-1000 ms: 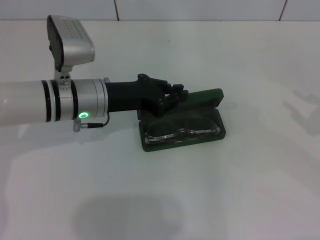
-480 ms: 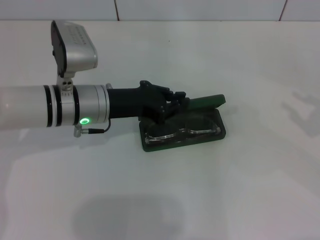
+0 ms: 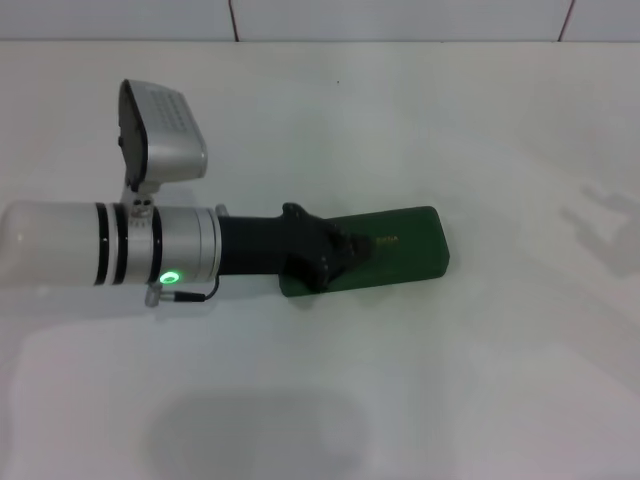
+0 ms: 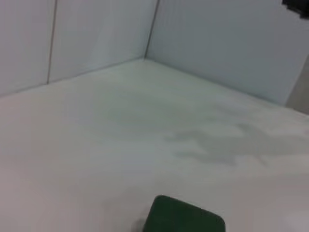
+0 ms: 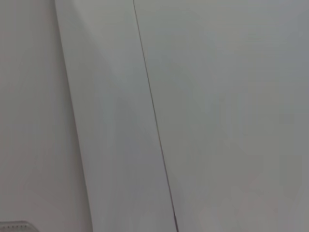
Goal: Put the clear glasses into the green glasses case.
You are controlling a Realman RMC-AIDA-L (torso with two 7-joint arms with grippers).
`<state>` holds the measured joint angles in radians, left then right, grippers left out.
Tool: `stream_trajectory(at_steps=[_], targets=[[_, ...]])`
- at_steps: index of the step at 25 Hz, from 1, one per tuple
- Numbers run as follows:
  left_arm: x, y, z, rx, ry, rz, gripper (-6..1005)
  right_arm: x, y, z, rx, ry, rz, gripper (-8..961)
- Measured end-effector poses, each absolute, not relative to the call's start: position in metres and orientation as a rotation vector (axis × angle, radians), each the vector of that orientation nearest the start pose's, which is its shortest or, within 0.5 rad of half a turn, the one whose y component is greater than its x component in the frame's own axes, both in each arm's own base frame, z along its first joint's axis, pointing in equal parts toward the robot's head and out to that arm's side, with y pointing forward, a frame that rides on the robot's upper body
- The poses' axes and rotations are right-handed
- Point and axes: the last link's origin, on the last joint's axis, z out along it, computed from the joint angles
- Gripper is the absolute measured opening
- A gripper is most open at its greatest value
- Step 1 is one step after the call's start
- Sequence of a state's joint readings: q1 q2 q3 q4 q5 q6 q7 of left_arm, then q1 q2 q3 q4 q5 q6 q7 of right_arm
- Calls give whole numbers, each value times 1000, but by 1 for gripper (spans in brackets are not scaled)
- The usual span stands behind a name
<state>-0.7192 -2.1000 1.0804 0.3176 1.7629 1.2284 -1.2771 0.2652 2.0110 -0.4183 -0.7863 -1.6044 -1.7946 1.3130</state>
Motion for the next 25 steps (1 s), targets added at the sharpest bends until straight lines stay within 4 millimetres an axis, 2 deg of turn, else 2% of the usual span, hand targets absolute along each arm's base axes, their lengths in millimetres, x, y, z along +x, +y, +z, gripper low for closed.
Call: stream_trajectory(at_steps=[6, 14, 18, 19, 21, 25], targets=[[-225, 336, -96, -2899, -588, -574, 52, 312, 269, 124, -2189, 468, 1066, 402], [-204, 325, -78, -2987, -471, -788, 63, 314, 269, 114, -2264, 507, 1012, 402], [-204, 311, -66, -3040, -444, -886, 69, 302, 277, 92, -2451, 545, 955, 403], [-204, 308, -63, -3049, -454, -907, 100, 299, 278, 87, -2485, 543, 949, 403], [-206, 298, -56, -3070, -489, -984, 162, 287, 279, 65, -2620, 529, 927, 411], [-212, 280, -31, -3001, -536, -1235, 294, 260, 282, 23, -2833, 473, 928, 444]])
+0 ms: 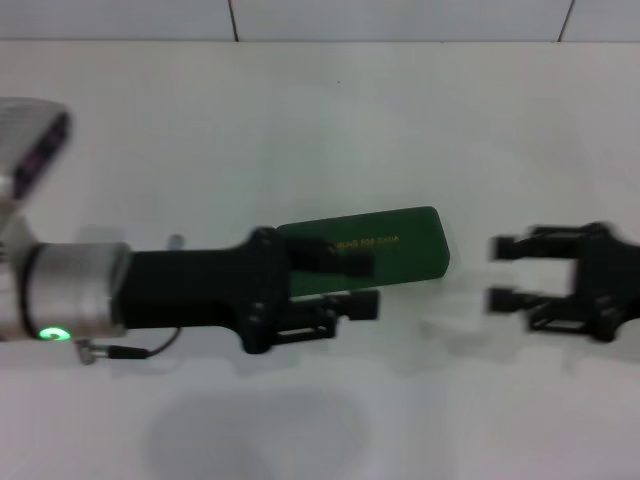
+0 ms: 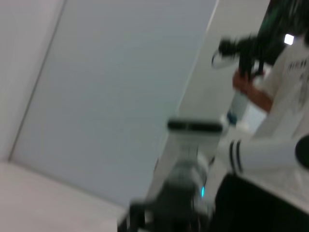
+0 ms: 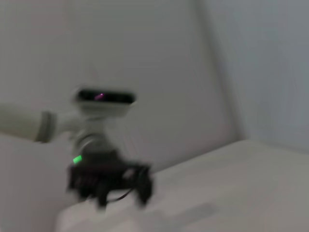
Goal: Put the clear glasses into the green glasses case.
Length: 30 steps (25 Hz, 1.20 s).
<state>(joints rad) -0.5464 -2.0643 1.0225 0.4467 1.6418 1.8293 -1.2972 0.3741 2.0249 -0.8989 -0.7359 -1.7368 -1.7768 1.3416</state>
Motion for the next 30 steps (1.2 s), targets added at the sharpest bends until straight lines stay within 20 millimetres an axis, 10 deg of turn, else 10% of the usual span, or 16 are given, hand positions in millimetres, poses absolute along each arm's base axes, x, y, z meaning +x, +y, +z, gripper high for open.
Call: stream_trajectory(at_steps=[5, 18, 27, 30], targets=[[-221, 275, -19, -2974, -517, -1235, 495, 236, 284, -4, -2921, 382, 1019, 603], [-236, 275, -12, -2972, -449, -1131, 876, 227, 283, -9, -2956, 342, 1061, 640], [-240, 274, -10, -2990, -473, -1097, 876, 230, 281, -8, -2945, 350, 1063, 666], [-242, 273, -9, -2991, -477, -1094, 876, 230, 280, -7, -2946, 351, 1066, 847]])
